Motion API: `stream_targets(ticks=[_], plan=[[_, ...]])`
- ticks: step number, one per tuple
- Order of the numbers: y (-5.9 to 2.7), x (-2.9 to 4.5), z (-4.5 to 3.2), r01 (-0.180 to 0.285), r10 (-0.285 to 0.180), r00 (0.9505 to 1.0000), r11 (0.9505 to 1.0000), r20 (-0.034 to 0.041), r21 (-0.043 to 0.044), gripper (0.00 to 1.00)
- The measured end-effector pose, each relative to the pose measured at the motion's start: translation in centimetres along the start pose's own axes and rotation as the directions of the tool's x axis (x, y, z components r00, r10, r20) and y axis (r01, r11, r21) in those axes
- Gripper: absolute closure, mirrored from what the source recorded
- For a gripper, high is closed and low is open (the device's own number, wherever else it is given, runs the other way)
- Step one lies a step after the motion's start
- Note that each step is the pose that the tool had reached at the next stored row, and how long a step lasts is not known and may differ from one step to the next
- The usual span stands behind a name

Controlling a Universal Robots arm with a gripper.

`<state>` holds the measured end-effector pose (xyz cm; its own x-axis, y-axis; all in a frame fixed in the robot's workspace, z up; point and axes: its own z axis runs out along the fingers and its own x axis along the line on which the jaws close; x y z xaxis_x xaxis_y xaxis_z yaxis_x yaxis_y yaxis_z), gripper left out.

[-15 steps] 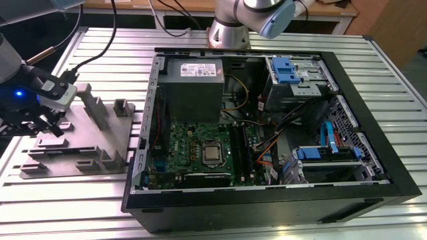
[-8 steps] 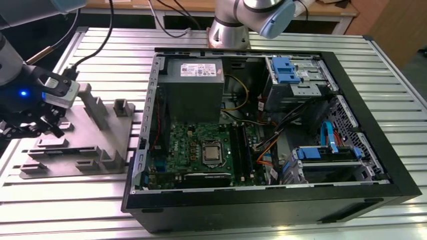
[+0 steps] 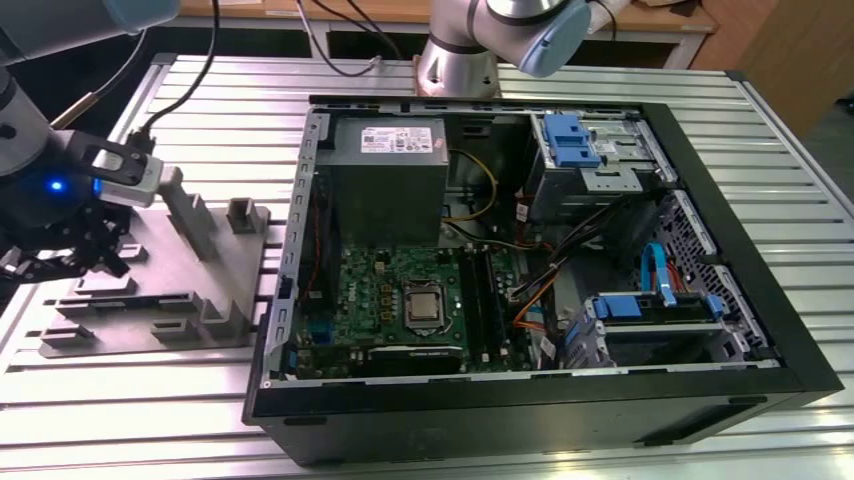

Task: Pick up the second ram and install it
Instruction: 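Pick up the second ram and move it above second insertion slot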

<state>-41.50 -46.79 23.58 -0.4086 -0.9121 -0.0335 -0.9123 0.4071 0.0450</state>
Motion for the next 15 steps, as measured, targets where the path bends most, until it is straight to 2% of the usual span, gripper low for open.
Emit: stream_targets(ticks=[4, 8, 12, 15], plan=[[-0.01, 0.01, 0.19, 0.073, -0.073, 0.9973, 0.9973, -0.0032, -0.0026, 0.90], [-0.02, 0.01, 0.38, 0.145, -0.145, 0.9894, 0.9894, -0.0062, -0.0054, 0.90], [-0.03, 0.02, 0.58, 0.217, -0.217, 0.9761, 0.9761, -0.0090, -0.0084, 0.90], [-0.04, 0.03, 0.72, 0.269, -0.269, 0.9630, 0.9630, -0.0109, -0.0108, 0.90]])
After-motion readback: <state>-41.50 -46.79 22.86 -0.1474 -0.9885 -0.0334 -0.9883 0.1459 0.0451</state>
